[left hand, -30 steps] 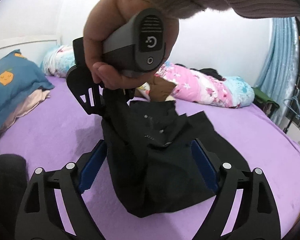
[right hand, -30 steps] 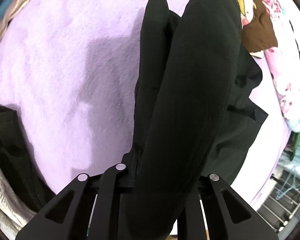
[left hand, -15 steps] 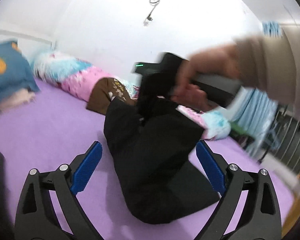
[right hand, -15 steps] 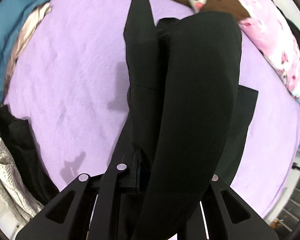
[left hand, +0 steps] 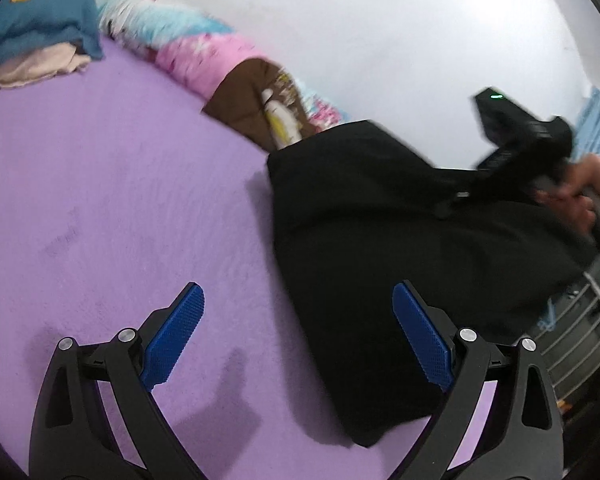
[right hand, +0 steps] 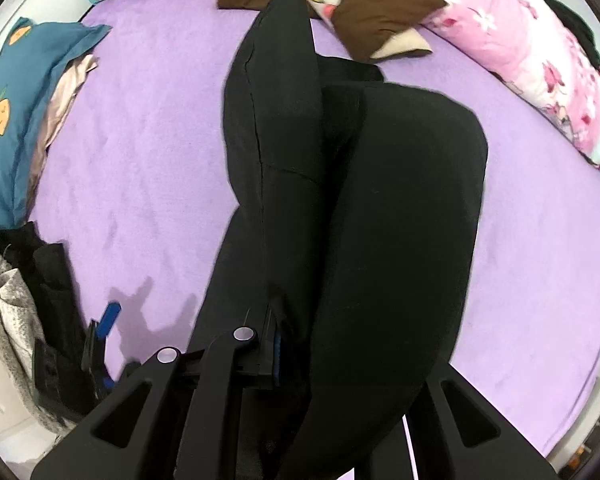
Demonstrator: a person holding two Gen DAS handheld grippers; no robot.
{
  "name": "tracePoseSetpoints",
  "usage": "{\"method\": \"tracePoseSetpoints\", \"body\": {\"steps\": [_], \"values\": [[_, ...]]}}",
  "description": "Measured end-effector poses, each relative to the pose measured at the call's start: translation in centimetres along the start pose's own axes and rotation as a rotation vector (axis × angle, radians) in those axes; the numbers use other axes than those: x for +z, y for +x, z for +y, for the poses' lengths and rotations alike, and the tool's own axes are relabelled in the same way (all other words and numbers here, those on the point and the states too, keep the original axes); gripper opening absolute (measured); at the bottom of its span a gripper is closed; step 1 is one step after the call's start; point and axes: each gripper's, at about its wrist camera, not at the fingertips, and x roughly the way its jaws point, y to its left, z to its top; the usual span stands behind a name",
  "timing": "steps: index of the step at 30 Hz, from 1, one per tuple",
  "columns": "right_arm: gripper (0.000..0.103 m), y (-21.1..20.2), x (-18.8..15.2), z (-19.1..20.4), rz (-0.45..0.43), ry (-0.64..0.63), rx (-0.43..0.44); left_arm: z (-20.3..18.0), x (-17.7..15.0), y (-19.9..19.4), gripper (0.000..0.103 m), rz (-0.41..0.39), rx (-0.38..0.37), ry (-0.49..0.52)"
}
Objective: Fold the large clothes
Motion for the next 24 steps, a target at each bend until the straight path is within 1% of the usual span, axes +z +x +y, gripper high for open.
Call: {"method": "tracePoseSetpoints", "body": {"steps": [2, 4, 7, 9, 13, 18, 22, 24], "values": [[0.01, -0.3, -0.3, -1.4, -0.011, 0.006, 0.015, -0.3, -0.2, 1.5, 0.092, 0.018, -0.022, 0.012], [0.01, -0.4, -0.4, -2.5, -0.031, 0.011, 0.017, -1.6, -0.7, 2.8, 0.092, 0.033, -0.022, 0.057], [0.01, -0.1, -0.9, -4.4, -0.052, 0.024, 0.036, -3.7, -2.0, 4.1, 0.092, 0.05, -0.047, 0.11], [0.01, 0.6, -1.4, -6.0, -0.056, 0.041, 0.058, -5.1, -2.8, 4.8, 0.092, 0.066, -0.065, 0.143], [0.01, 2.4, -2.5, -9.5, -0.061, 0.081, 0.07, -7.5, -4.8, 5.9, 0.092, 0.089, -0.083, 0.209], [0.012, 5.6, -4.3, -13.6, -0.053, 0.146, 0.097, -9.9, -7.2, 6.6, 0.092, 0.115, -0.059, 0.335], [0.014, 8.7, -5.4, -15.7, -0.047, 0.201, 0.123, -10.1, -8.3, 8.1, 0.092, 0.172, -0.06, 0.346], [0.017, 10.1, -5.7, -16.2, -0.049, 0.212, 0.12, -10.0, -8.9, 8.5, 0.092, 0.194, -0.06, 0.339]]}}
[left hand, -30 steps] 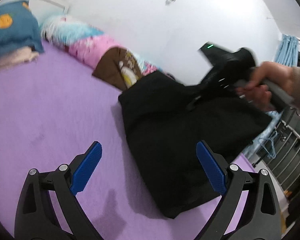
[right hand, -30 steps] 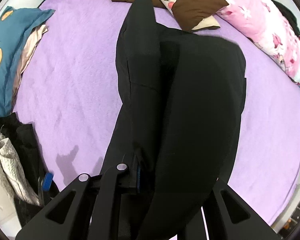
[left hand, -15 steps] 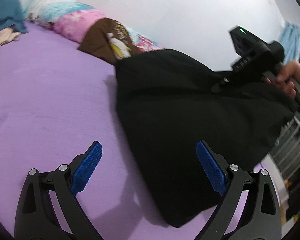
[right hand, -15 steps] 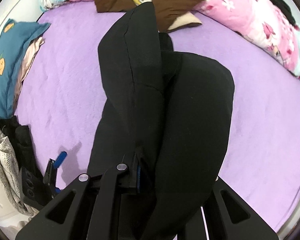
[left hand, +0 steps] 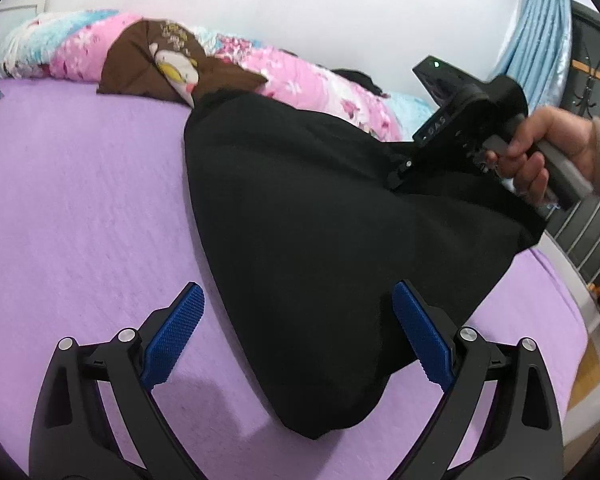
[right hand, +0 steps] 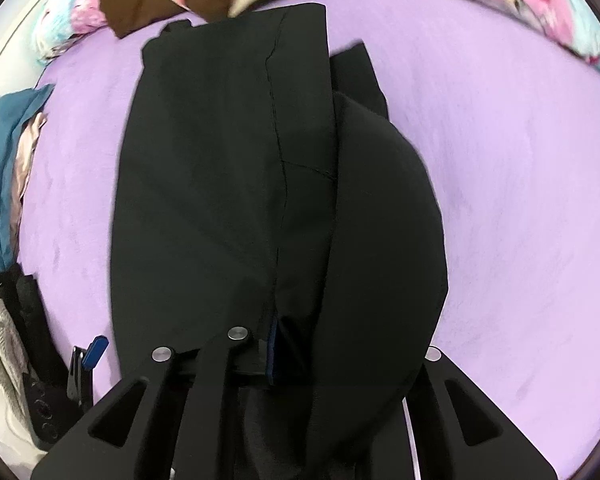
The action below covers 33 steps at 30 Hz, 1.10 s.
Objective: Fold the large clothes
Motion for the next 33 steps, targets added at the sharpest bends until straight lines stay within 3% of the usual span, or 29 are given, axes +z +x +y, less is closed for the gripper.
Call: {"method": "tracePoseSetpoints", "body": {"steps": [8, 10, 12, 17, 19, 22, 24, 29, 33], "values": [[0.038, 3.7, -1.0, -2.0, -0.026, 0.091, 0.004, -0.7, -0.8, 1.3, 0.092, 0.068, -0.005, 0.025], [0.055, 3.4, -1.2, -1.9, -0.041, 0.082, -0.037, -0.7, -0.8, 1.6, 0.092, 0.08, -0.005, 0.019], [0.066, 2.8, -1.4, -1.7, -0.045, 0.067, -0.079, -0.5, -0.5, 1.7, 0.092, 0.086, -0.012, 0.006], [0.067, 0.0, -1.8, -1.4, -0.075, 0.075, -0.105, -0.3, 0.2, 1.2, 0.092, 0.091, -0.043, -0.028], [0.074, -1.2, -2.0, -1.1, -0.1, 0.057, -0.117, 0.0, 0.7, 0.7, 0.092, 0.088, -0.067, -0.052], [0.08, -1.9, -2.4, -1.4, -0.129, 0.069, -0.107, 2.2, 1.5, 0.3, 0.092, 0.103, -0.191, -0.198], [0.081, -1.7, -2.7, -2.5, -0.129, 0.113, -0.051, 3.9, 1.8, 0.4, 0.092, 0.11, -0.238, -0.285], [0.081, -0.2, -3.6, -3.1, -0.114, 0.12, -0.03, 5.9, 2.6, 0.4, 0.092, 0.125, -0.223, -0.331], [0.086, 0.6, -3.6, -6.7, -0.121, 0.184, -0.055, 7.0, 2.7, 0.1, 0.092, 0.124, -0.208, -0.36]]}}
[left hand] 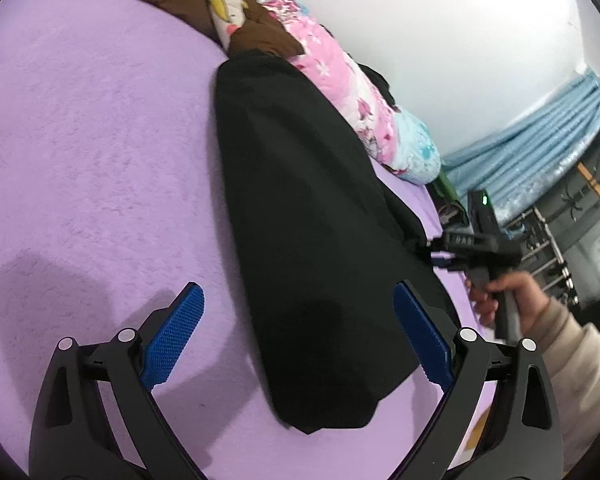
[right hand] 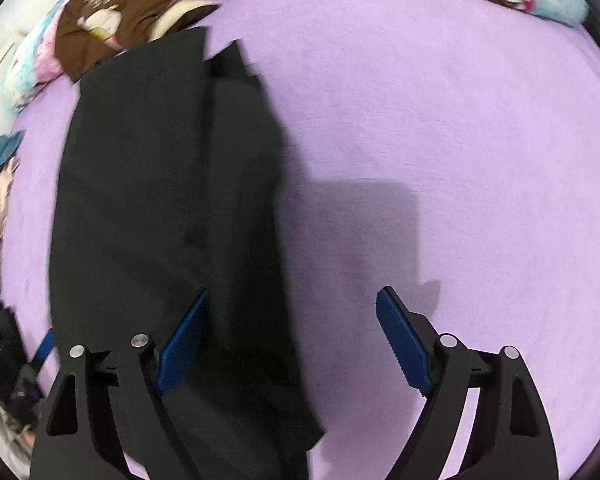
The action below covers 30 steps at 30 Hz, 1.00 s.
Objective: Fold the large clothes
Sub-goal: 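Open both tools and press the folded jacket flat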
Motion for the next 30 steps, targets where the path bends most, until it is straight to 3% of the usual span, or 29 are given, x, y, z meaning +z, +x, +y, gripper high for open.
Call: {"method": "tracePoseSetpoints", "body": {"steps": [2, 5, 10, 15, 21, 23, 27, 30], "values": [[0.087, 1.6, -0.6, -0.7, 0.042, 0.058, 0.01, 0.0, 0.0, 0.2, 0.092, 0.009, 0.009, 0.002], [0.087, 2.4, -0.7, -0.1, 0.043, 0.031, -0.028, -0.8, -0.3, 0.3, 0.092, 0.02, 0.018, 0.044], [0.086, -1.1, 0.4, 2.4, -0.023, -0.046, -0.12, -1.2, -0.5, 0.7, 0.092, 0.041, 0.0, 0.056], [0.087, -4.2, 1.0, 3.3, -0.085, -0.07, -0.034, 0.2, 0.0, 0.8, 0.092, 0.06, -0.048, -0.019], [0.087, -3.0, 0.2, 0.7, -0.092, -0.029, 0.091, 1.6, 2.4, 1.0, 0.092, 0.064, -0.024, -0.039], [0.088, -1.9, 1.4, 0.3, -0.083, -0.005, 0.13, 1.8, 3.4, 1.3, 0.092, 0.074, -0.004, -0.037], [0.088, 0.1, 0.0, -1.4, -0.017, -0.007, 0.166, 2.5, 5.0, 1.7, 0.092, 0.082, -0.066, -0.067], [0.088, 0.0, -0.6, -1.7, -0.029, -0.034, 0.182, 3.0, 5.5, 1.9, 0.092, 0.09, -0.083, -0.08]]}}
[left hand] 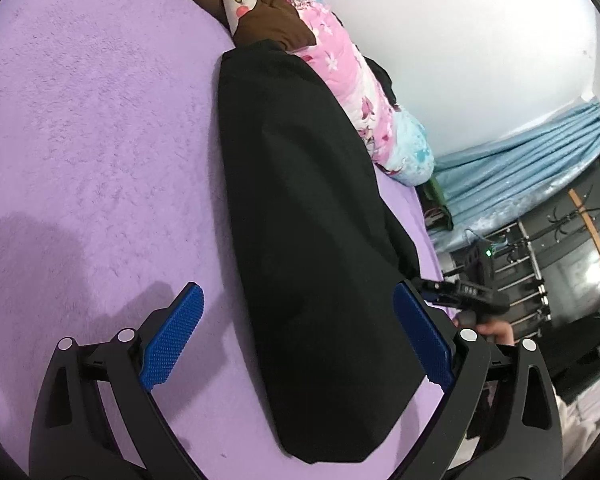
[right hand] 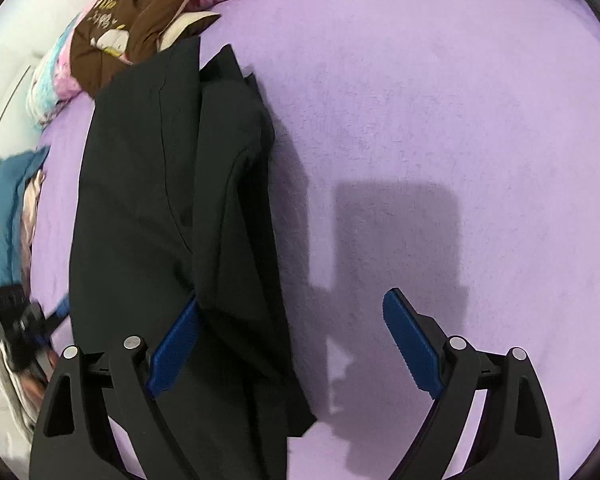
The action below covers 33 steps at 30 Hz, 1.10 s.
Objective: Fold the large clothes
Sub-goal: 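Open both tools and press the folded jacket flat, then grasp the folded black jacket bundle with the left tool while the right tool grasps it too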
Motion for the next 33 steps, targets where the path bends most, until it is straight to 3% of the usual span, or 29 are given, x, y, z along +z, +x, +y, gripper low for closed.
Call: {"method": "tracePoseSetpoints", "body": {"steps": [7, 10, 13, 15, 18, 21, 28, 33], "values": [[0.091, 0.7, 1.1, -1.2, -0.007, 0.04, 0.166, 1.8, 1.3, 2.0, 0.093, 0.069, -0.078, -0.08], [0.091, 1.9, 2.7, -2.2, -0.007, 0.083, 0.247, 2.3, 2.8, 3.6, 0.095, 0.109, -0.158, -0.101], [0.091, 2.8, 3.6, -2.7, -0.002, 0.097, 0.299, 2.5, 4.2, 5.6, 0.095, 0.142, -0.157, -0.103], [0.092, 4.0, 4.1, -2.4, 0.011, 0.085, 0.33, 2.5, 5.0, 6.7, 0.095, 0.157, -0.209, -0.132], [0.092, 6.1, 4.8, -1.9, 0.039, 0.06, 0.333, 2.5, 6.2, 8.1, 0.096, 0.178, -0.193, -0.166], [0.092, 7.5, 4.7, -2.2, 0.058, 0.078, 0.39, 2.5, 6.9, 9.1, 0.096, 0.2, -0.179, -0.166], [0.097, 8.9, 4.8, -2.4, 0.052, 0.077, 0.464, 3.2, 7.1, 10.1, 0.096, 0.214, -0.206, -0.189], [0.096, 9.5, 4.8, -2.1, 0.031, 0.043, 0.458, 3.2, 7.1, 11.8, 0.096, 0.262, -0.169, -0.131]]}}
